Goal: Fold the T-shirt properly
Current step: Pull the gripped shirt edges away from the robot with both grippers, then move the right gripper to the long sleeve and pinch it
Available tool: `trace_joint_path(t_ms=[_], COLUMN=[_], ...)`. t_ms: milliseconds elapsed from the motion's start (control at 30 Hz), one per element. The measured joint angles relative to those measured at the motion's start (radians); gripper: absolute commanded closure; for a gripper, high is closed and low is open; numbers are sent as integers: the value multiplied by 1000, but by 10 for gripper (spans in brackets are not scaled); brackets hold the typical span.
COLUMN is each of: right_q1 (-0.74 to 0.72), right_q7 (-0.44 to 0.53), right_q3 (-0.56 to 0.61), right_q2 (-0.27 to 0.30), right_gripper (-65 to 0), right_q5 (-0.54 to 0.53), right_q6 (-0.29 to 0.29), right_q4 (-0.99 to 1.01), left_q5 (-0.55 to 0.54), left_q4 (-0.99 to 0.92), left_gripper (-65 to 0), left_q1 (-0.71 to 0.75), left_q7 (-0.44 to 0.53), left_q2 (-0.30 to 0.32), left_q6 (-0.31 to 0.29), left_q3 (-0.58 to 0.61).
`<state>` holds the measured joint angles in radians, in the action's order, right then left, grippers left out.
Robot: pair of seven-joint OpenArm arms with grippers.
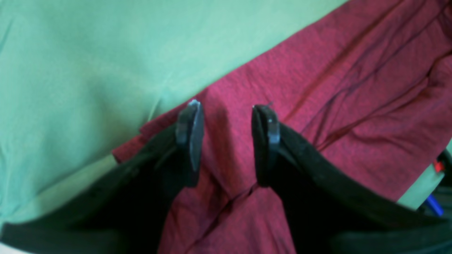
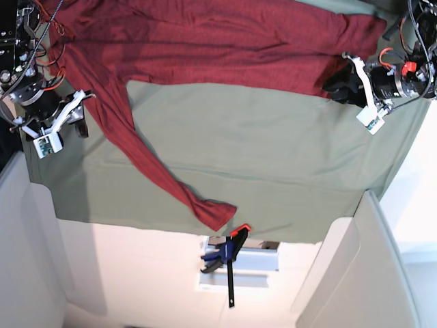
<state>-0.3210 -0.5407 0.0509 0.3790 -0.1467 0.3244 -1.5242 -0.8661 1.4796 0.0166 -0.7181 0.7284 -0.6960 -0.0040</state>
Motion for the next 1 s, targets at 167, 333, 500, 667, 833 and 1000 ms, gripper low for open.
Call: trace_joint_path(t_ms=[167, 333, 500, 667, 833, 1000], right_q1=[-131, -251, -351, -383, -383, -382], right_q7=[67, 122, 195, 208, 207, 211], right_q3=[202, 300, 329, 329, 328, 328], right_q2=[-72, -185, -304, -303, -287, -269], right_gripper=[-336, -336, -336, -336, -336, -336], right_q5=[138, 174, 283, 323, 370, 369], right_q6=[-87, -111, -135, -198, -217, -220], right_q4=[205, 474, 731, 824, 824, 824], left_q5=[2, 1, 2, 2, 1, -3], left_q4=[-1, 0, 0, 0, 0, 0], left_gripper=[-267, -267, -267, -267, -267, -267], left_q1=[5, 9, 11, 13, 14, 14], left_q7=[0, -2, -4, -4, -4, -4], left_q2=[0, 0, 0, 0, 0, 0], left_q6=[0, 0, 0, 0, 0, 0], left_q3=[0, 0, 0, 0, 0, 0])
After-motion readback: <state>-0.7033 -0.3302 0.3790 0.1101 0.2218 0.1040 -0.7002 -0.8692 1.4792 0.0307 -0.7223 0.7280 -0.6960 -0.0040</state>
